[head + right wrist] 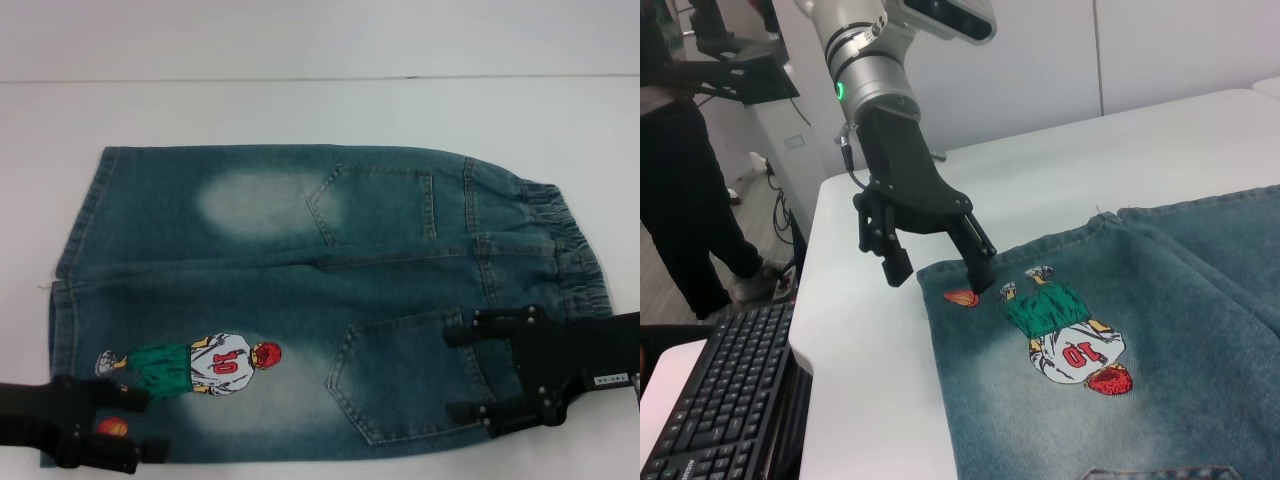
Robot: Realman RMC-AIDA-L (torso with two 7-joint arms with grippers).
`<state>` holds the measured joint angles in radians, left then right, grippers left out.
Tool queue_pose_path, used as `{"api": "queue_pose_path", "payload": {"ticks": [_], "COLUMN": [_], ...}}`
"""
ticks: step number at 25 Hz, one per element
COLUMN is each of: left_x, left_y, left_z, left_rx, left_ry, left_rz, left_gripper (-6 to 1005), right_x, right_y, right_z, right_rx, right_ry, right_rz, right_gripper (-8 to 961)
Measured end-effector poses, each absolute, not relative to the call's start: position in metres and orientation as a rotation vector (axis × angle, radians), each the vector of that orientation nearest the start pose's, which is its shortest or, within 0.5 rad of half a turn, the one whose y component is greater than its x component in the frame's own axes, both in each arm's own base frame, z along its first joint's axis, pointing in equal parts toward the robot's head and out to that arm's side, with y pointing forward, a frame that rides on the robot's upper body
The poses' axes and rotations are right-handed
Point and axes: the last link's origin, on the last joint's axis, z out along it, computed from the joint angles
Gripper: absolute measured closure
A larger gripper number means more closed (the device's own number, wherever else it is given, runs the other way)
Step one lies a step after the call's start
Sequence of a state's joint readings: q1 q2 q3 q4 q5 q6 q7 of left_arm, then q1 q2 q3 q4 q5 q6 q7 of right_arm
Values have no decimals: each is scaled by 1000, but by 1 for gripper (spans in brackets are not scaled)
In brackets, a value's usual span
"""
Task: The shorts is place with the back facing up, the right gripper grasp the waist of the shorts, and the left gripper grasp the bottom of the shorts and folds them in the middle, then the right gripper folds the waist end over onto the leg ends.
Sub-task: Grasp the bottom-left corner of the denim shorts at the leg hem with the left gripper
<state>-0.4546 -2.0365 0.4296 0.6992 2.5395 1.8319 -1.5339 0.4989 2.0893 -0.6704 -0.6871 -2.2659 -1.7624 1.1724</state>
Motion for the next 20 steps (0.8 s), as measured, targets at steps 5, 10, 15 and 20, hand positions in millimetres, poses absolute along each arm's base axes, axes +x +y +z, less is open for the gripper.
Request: {"api": "queue_pose_path", "payload": {"ticks": [5,10,15,20], "left_x": [-331,-328,-331,-337], "left_y": [258,262,262,260], "left_z": [35,57,77,88], "left_rx": [-2818,-2717,-2602,-2493], "left_ry": [-1234,-1401,-1582,-1724], "left_rz": [-309,-221,-80,90], "left_gripper": [70,71,72,73], "right_x": [279,279,277,277], "right_y": [281,283,286,287], "right_z": [-12,-11,-10,-10], "right_rx": [-3045,-3039,-3038,-3037], "right_ry": [354,346,348,350], "right_rz": [514,505,499,490], "right_gripper": [72,72,71,72]}}
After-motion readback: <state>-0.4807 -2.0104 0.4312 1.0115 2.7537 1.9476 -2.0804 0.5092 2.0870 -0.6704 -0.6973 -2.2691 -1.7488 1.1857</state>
